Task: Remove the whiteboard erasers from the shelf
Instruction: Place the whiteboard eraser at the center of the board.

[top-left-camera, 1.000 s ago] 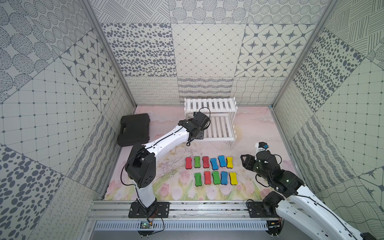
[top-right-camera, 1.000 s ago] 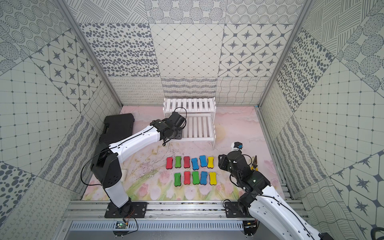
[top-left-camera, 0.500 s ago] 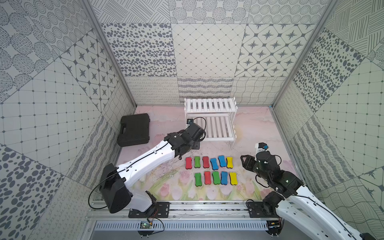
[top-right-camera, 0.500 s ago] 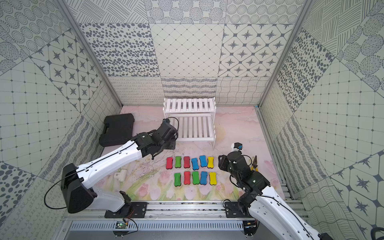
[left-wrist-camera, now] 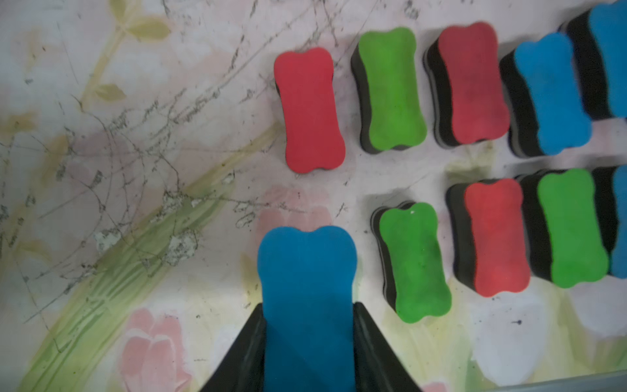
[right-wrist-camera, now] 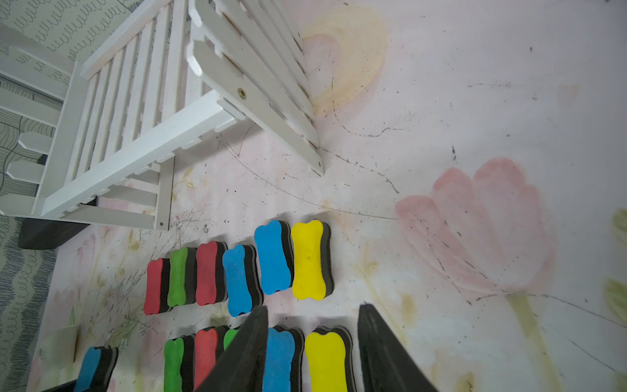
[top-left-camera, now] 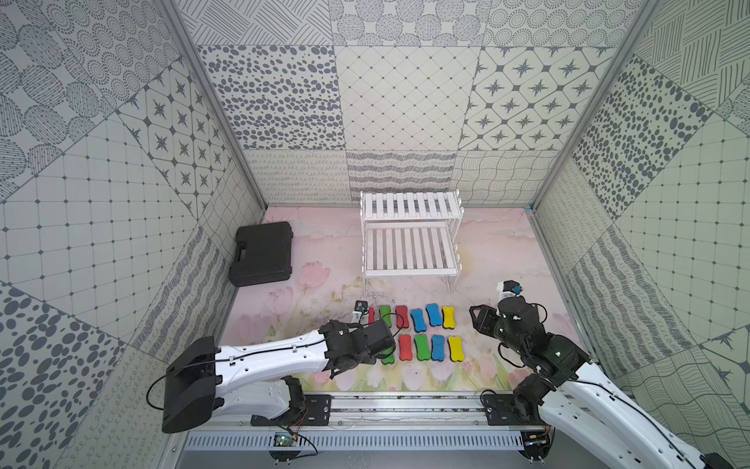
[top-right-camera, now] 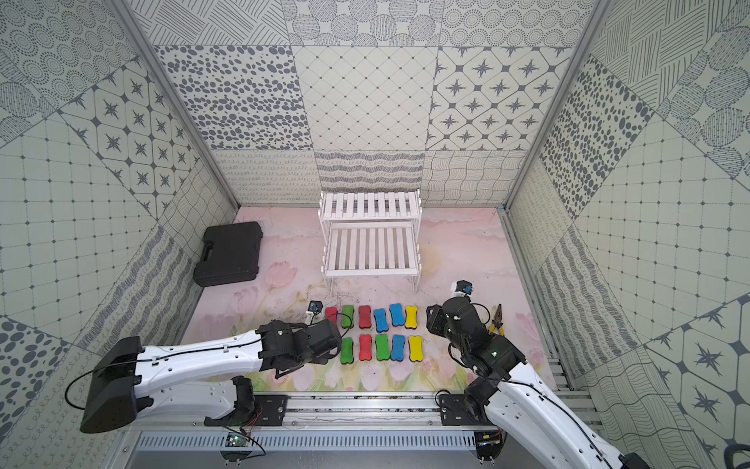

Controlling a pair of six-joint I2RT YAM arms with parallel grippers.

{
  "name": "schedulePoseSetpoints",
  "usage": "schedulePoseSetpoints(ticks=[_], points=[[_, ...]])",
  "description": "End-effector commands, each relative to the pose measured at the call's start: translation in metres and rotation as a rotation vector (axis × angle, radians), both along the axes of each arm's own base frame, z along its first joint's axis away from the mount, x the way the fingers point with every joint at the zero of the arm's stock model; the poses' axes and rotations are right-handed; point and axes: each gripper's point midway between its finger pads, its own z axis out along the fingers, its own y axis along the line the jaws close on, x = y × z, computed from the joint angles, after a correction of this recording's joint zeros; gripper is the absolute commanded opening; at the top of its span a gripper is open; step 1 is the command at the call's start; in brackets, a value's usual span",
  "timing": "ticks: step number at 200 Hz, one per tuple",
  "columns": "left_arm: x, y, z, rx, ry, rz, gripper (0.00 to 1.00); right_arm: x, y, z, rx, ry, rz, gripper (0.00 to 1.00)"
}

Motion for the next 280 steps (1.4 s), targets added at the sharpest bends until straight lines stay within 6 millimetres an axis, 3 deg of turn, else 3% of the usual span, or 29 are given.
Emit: schedulePoseSetpoints(ticks=[1, 52, 99, 158, 180, 215, 237, 254, 263, 280], points=[[-0.020, -0.003, -0.027, -0.037, 0.077, 0.118, 0.40, 0.005, 0.001, 0.006, 0.011, -0.033, -0.001, 0.47], [-0.013, -0.022, -0.036, -0.079, 0.096, 0.049, 0.43, 0.006, 0.001, 0.006, 0.012, -0.032, -0.002, 0.47], [-0.005, -0.024, -0.044, -0.084, 0.115, 0.048, 0.44, 0.006, 0.001, 0.006, 0.012, -0.031, -0.006, 0.47], [-0.001, -0.008, -0.041, -0.045, 0.102, 0.103, 0.66, 0.006, 0.001, 0.006, 0.013, -0.029, -0.006, 0.47], [-0.002, 0.004, -0.023, -0.044, 0.060, 0.132, 0.75, 0.006, 0.001, 0.008, 0.020, -0.035, -0.007, 0.48], [0.008, 0.036, 0.020, -0.020, -0.071, 0.179, 0.99, 0.006, 0.000, 0.011, 0.023, -0.044, -0.011, 0.57], [0.025, 0.060, 0.049, 0.011, -0.141, 0.223, 1.00, 0.007, -0.001, 0.013, 0.021, -0.050, -0.016, 0.64], [0.047, 0.082, 0.069, 0.020, -0.200, 0.290, 1.00, 0.008, -0.002, 0.014, 0.020, -0.055, -0.023, 0.69], [0.059, 0.092, 0.079, 0.011, -0.236, 0.317, 1.00, 0.008, -0.002, 0.015, 0.021, -0.057, -0.022, 0.76], [0.082, 0.109, 0.099, 0.024, -0.338, 0.354, 0.99, 0.009, -0.002, 0.016, 0.019, -0.059, -0.025, 0.79]])
